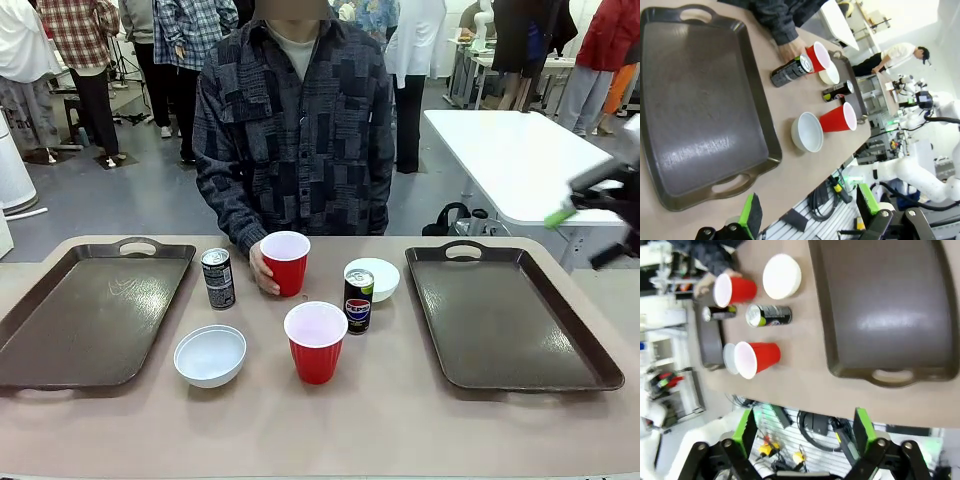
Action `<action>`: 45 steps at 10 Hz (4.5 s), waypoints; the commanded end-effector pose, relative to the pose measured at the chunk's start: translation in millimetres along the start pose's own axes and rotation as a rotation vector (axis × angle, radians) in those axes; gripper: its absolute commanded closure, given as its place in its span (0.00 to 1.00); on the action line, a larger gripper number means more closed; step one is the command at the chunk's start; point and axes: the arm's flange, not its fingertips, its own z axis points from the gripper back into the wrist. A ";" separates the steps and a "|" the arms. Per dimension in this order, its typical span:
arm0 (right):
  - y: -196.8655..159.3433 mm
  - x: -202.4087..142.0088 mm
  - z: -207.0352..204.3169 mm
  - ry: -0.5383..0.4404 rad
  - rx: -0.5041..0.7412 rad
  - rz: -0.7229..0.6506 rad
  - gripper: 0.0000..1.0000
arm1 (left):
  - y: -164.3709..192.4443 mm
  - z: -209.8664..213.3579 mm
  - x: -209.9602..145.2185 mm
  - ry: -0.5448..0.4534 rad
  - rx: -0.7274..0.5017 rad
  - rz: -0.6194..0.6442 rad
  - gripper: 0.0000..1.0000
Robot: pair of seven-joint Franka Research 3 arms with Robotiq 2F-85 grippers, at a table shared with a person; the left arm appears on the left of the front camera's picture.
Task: Prepare tableware on both trays.
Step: Pick up a Picnic Bowl from the table and place it on a Handle tray.
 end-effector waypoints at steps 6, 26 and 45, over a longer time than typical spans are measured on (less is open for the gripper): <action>76.9 143.4 -74.4 -0.080 -0.444 -0.105 0.00 | 0.3 0.1 0.3 -0.013 -0.009 0.002 0.00; 123.2 185.9 -278.1 0.119 -0.497 0.242 0.00 | 0.3 0.1 0.3 -0.013 -0.009 0.002 0.00; 123.9 169.7 -275.2 0.208 -0.524 0.222 1.00 | 0.3 0.1 0.3 -0.013 -0.009 0.002 0.00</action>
